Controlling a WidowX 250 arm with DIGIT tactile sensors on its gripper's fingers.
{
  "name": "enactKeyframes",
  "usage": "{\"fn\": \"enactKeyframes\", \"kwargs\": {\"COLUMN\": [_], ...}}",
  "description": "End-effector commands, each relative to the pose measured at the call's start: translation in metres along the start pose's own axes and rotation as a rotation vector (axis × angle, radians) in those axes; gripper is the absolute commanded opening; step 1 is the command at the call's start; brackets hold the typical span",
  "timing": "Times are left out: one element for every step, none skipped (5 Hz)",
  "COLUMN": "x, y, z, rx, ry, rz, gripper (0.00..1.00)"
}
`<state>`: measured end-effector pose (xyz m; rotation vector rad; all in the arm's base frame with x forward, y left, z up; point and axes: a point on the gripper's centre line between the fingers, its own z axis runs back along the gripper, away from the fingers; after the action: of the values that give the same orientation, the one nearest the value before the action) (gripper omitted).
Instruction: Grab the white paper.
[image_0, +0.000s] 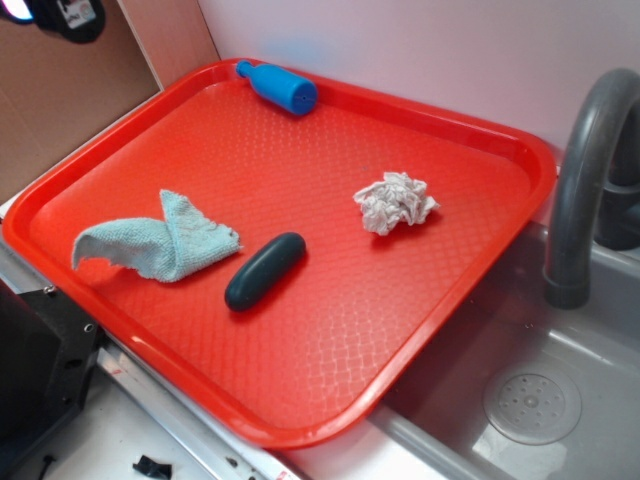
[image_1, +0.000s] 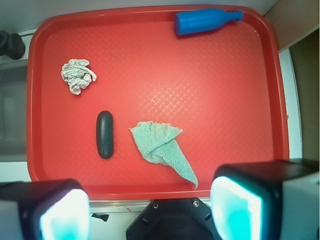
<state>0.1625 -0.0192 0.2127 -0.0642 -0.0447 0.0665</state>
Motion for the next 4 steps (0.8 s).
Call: {"fn": "enactKeyframes", "kwargs": {"x": [0.000,0.009,0.020,0.046], "y": [0.000,-0.006,-0.019,-0.037], "z": [0.000,-0.009,-0.027,-0.052], "rx": [0.000,-0.018,-0.058,-0.114], "ry": [0.000,-0.001,-0.053,-0.038], "rz": [0.000,0.106,0.317,0.554], "gripper": [1.00,1.00,1.00,1.00]}}
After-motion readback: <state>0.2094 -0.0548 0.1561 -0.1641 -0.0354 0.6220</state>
